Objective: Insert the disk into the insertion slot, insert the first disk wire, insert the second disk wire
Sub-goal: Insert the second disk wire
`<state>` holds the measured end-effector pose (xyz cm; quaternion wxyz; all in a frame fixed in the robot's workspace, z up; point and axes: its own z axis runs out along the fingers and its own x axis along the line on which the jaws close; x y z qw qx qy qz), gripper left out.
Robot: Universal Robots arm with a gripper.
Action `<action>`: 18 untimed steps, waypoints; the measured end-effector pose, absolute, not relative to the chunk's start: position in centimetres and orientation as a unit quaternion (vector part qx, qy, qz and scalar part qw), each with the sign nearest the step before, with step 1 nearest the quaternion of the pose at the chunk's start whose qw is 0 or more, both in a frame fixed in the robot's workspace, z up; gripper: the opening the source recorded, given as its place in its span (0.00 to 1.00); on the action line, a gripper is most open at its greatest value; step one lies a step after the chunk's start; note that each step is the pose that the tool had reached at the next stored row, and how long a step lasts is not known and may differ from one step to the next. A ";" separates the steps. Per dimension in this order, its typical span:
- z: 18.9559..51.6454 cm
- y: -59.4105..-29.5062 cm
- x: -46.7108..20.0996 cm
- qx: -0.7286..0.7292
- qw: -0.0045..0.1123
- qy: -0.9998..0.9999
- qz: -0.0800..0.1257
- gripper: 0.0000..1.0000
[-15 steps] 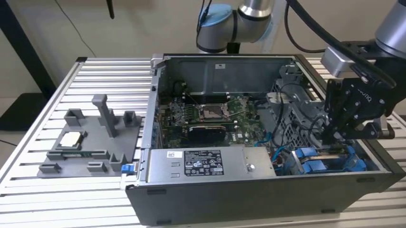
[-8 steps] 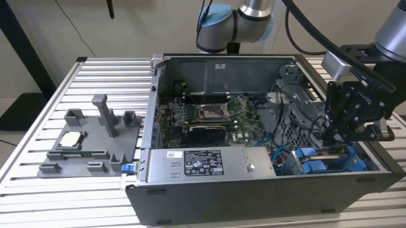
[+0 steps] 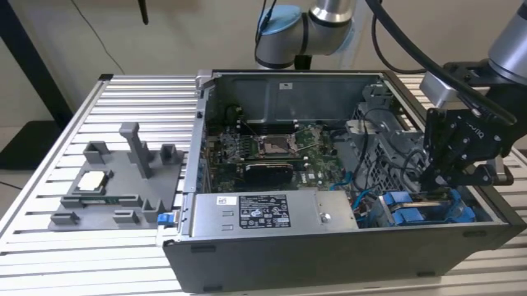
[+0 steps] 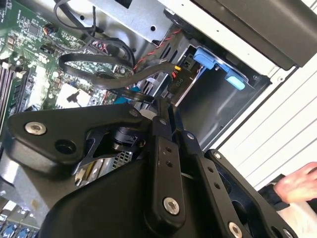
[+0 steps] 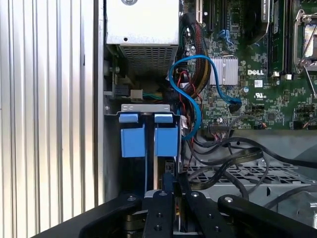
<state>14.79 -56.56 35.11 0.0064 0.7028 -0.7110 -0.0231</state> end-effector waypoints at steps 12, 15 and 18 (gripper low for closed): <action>34.8 -56.6 15.0 0.703 0.006 -0.711 -0.023 0.16; 34.7 -56.6 15.1 0.703 0.006 -0.711 -0.023 0.16; 34.6 -56.6 15.2 0.703 0.006 -0.711 -0.024 0.16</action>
